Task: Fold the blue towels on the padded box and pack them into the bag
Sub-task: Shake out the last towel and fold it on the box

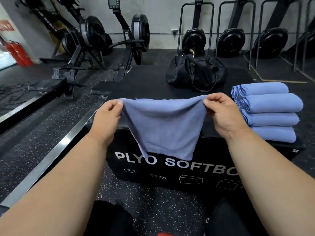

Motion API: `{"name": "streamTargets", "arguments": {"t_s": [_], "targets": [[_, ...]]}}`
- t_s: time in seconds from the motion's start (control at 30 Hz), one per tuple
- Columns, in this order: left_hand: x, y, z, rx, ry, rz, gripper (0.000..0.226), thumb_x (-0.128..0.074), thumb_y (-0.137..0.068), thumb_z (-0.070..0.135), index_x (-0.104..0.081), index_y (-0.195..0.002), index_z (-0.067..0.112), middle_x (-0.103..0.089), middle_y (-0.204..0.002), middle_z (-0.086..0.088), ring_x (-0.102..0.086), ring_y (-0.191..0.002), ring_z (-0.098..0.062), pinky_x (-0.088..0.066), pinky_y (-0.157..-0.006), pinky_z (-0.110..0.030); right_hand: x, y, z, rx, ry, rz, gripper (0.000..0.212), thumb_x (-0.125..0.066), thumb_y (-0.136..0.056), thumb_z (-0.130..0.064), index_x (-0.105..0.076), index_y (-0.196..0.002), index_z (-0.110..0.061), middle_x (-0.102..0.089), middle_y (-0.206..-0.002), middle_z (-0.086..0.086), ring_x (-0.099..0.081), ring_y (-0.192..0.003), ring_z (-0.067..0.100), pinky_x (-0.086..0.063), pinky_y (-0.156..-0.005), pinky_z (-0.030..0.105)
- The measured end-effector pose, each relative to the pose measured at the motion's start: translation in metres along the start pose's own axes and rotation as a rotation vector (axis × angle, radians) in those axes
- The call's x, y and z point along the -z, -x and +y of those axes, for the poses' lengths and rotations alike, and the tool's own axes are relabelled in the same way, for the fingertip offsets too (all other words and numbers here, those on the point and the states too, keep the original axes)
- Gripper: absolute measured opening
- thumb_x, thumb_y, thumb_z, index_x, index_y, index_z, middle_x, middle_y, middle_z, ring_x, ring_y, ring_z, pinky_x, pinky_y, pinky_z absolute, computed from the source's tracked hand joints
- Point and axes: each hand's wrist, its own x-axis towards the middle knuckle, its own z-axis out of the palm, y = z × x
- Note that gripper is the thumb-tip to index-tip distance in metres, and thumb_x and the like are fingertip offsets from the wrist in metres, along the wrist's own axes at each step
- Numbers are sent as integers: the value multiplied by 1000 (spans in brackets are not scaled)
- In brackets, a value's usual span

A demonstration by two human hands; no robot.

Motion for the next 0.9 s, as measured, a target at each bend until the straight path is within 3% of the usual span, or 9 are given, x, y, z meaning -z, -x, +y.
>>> {"name": "streamTargets", "arguments": {"t_s": [0.13,0.23,0.4,0.57,0.7,0.9], "targets": [[8,37,47,-72,97,-25,20,-56,-110,28,-68,-95,23,-59,-73,20,-53,-71,3,-46,-72,-13,13,27,-55,143,27,23,25,-69,-95,3,-72,-93,-22,-71,-73,-15,-60,-72,1,-48,-73,17],[17,64,85,-90,178,-38,19,-59,-108,33,-72,-96,26,-68,-91,12,-61,-88,-3,-50,-89,-24,18,49,-96,220,52,46,21,-72,-94,0,-74,-97,-21,-74,-79,-13,-62,-75,1,-49,-77,18],[31,85,129,-135,344,-65,22,-62,-105,35,-72,-117,20,-72,-120,-7,-66,-112,-20,-49,-111,-46,17,81,-146,331,46,51,16,-72,-95,-1,-73,-100,-17,-73,-86,-7,-64,-80,1,-50,-80,17],[26,99,142,-143,451,-69,39,-61,-106,32,-67,-131,3,-69,-121,-15,-65,-110,-26,-51,-102,-46,20,95,-155,341,32,91,13,-75,-95,-8,-69,-92,-19,-67,-82,-5,-59,-77,6,-50,-75,19],[19,102,136,-113,497,-37,28,-66,-102,27,-73,-120,6,-73,-111,-13,-68,-102,-26,-55,-97,-45,21,90,-137,216,-52,106,14,-73,-97,-10,-66,-93,-21,-64,-75,-8,-56,-69,7,-48,-66,21],[11,77,110,-108,367,34,22,-68,-101,18,-75,-120,9,-77,-117,-12,-72,-107,-24,-57,-98,-42,17,64,-107,183,-16,155,16,-76,-94,-11,-66,-90,-23,-64,-70,-11,-57,-68,6,-49,-63,22]]}}
